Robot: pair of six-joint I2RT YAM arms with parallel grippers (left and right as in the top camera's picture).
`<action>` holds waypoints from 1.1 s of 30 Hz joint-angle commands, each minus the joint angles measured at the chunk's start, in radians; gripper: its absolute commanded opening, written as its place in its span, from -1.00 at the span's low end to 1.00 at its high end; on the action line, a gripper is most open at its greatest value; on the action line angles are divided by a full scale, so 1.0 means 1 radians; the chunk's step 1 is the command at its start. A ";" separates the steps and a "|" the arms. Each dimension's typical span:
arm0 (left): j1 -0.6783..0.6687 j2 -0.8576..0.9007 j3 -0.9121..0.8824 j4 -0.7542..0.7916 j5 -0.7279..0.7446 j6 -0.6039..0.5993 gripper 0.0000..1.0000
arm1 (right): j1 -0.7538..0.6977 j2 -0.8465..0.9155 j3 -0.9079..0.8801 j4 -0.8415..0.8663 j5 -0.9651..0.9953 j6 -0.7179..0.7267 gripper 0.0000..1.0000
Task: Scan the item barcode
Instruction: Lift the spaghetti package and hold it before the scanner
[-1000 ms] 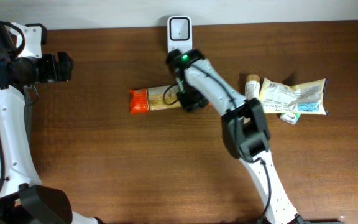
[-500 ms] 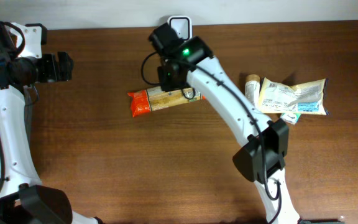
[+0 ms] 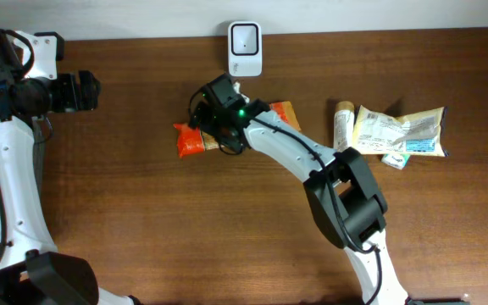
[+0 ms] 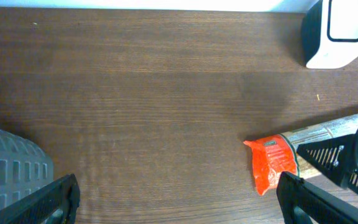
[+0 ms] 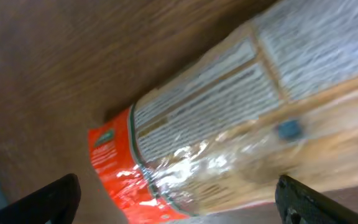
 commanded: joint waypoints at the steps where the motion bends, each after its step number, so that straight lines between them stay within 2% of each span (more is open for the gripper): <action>1: 0.007 -0.021 0.005 -0.002 0.008 0.016 0.98 | 0.048 0.031 -0.018 0.004 0.076 0.077 0.99; 8: 0.007 -0.021 0.005 -0.002 0.008 0.016 0.98 | 0.060 0.075 -0.022 -0.064 0.261 0.071 0.75; 11: 0.007 -0.021 0.005 -0.002 0.008 0.016 0.98 | 0.060 0.087 -0.024 -0.066 0.288 0.048 0.17; 12: 0.007 -0.021 0.005 -0.002 0.008 0.016 0.98 | 0.060 0.094 -0.024 -0.050 0.291 -0.002 -0.03; 15: 0.007 -0.021 0.005 -0.002 0.008 0.016 0.98 | 0.060 0.114 -0.024 -0.048 0.307 -0.048 -0.35; 17: 0.007 -0.021 0.005 -0.002 0.008 0.016 0.98 | 0.060 0.121 -0.024 -0.052 0.286 -0.103 -0.71; 19: 0.007 -0.021 0.005 -0.002 0.008 0.016 0.98 | 0.058 0.119 -0.024 -0.060 0.230 -0.190 -0.92; 27: 0.007 -0.021 0.005 -0.002 0.008 0.016 0.98 | 0.019 0.109 -0.024 -0.224 -0.003 -0.226 -0.92; 33: 0.007 -0.021 0.005 -0.002 0.008 0.016 0.98 | 0.019 0.082 -0.024 -0.542 -0.025 -0.231 -0.92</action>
